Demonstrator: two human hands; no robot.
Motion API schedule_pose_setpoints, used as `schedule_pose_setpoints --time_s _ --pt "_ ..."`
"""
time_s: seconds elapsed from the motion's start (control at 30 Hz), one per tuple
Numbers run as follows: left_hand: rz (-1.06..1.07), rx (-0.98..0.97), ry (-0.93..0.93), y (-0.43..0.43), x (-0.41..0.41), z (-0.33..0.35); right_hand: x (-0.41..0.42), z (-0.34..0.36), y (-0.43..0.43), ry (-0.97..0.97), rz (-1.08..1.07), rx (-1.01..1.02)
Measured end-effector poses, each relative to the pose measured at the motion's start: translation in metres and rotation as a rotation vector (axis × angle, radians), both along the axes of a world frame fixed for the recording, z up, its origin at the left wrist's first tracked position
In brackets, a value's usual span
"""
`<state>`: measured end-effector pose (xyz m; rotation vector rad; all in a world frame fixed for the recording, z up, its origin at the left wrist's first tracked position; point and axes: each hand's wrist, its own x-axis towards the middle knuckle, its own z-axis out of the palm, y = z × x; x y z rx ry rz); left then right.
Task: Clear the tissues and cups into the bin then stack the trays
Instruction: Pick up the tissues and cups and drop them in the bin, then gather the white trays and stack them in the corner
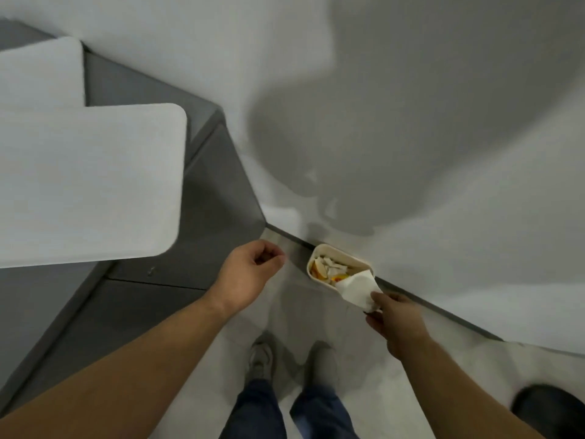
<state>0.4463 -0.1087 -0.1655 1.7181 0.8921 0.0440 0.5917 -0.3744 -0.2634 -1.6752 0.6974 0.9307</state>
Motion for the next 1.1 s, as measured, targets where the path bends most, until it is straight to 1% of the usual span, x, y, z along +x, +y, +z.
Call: schedule_pose_setpoints --time_s 0.13,0.27,0.37,0.53,0.67,0.83,0.97,1.1 --pt "0.059 0.003 0.028 0.005 0.008 -0.065 0.011 -0.072 0.01 0.095 -0.123 -0.003" --pt "0.058 0.013 0.042 0.007 0.021 -0.121 0.033 -0.132 0.024 0.121 -0.167 0.016" --pt "0.028 0.039 0.06 0.004 0.026 -0.156 0.047 -0.164 0.034 0.13 -0.181 0.008" --pt "-0.018 0.025 0.143 -0.007 0.025 -0.187 0.056 -0.185 0.039 0.151 -0.117 -0.053" --pt "-0.057 0.079 0.204 -0.017 0.026 -0.191 0.057 -0.179 0.032 0.122 -0.07 -0.068" --pt "-0.079 0.124 0.212 -0.021 0.021 -0.171 0.055 -0.15 0.029 0.049 0.037 -0.09" --pt "-0.071 0.162 0.208 -0.021 0.011 -0.137 0.048 -0.098 0.031 -0.016 0.111 -0.075" --pt "-0.029 0.188 0.188 -0.02 0.0 -0.087 0.042 -0.022 0.041 -0.105 0.161 0.009"
